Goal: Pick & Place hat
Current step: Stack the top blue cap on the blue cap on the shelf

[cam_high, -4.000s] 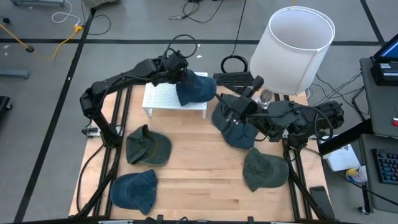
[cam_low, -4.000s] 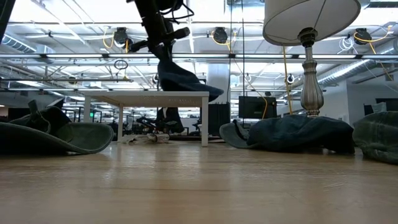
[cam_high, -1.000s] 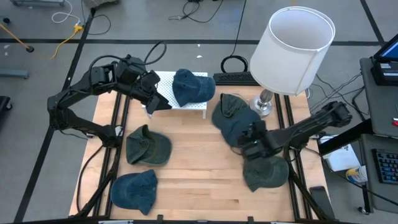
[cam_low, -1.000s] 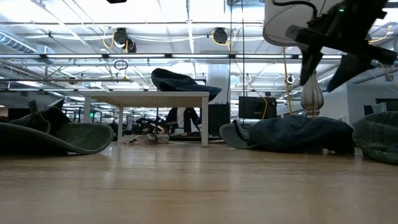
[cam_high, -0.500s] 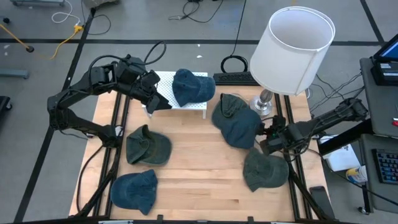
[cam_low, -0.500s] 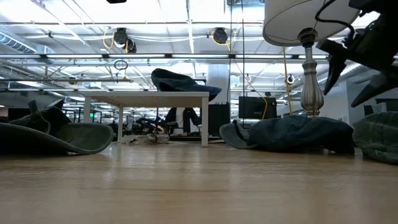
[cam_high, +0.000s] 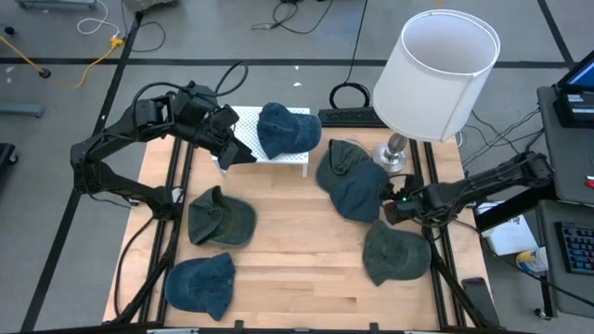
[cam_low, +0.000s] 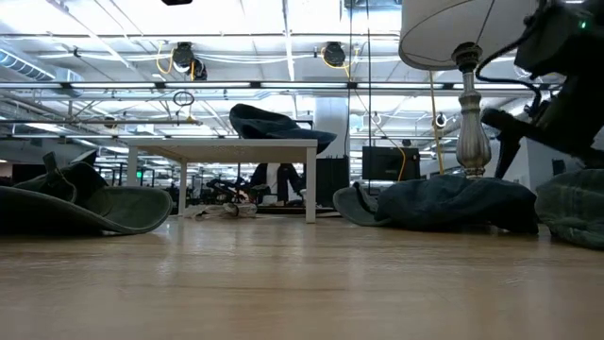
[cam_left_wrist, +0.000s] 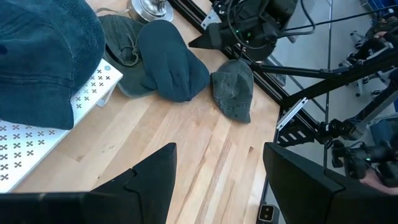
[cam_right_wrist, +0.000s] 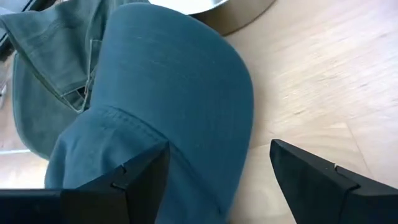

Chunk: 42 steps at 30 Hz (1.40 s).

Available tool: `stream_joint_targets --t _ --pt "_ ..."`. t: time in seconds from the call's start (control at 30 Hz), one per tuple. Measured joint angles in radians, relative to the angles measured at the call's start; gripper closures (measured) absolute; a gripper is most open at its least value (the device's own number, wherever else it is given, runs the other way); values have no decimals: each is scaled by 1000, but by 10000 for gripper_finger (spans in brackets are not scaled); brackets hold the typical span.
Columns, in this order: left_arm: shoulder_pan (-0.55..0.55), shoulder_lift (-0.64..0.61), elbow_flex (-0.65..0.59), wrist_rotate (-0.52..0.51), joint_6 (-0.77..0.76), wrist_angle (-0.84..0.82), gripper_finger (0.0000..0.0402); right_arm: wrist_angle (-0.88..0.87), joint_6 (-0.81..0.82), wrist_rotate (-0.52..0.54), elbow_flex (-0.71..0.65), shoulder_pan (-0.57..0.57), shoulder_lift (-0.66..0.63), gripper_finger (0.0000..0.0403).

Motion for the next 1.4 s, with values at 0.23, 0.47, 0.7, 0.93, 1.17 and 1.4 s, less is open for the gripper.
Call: stream_joint_targets --t 0.23,0.47,0.7,0.93,1.17,1.4 --pt "0 0 0 1 -4 0 160 181 -15 31 -113 -17 0 133" --pt "0 0 0 1 -3 0 160 458 -99 128 -220 -17 0 133" --pt "0 0 0 0 -3 0 160 622 -197 170 -281 -17 0 133" --pt "0 0 -1 0 -5 0 160 744 -317 257 -297 -17 1 133" --pt "0 0 -1 -3 -16 0 160 810 -391 264 -297 -15 1 133" --pt "0 0 -1 -8 -16 0 160 1040 -668 241 -297 0 1 133"
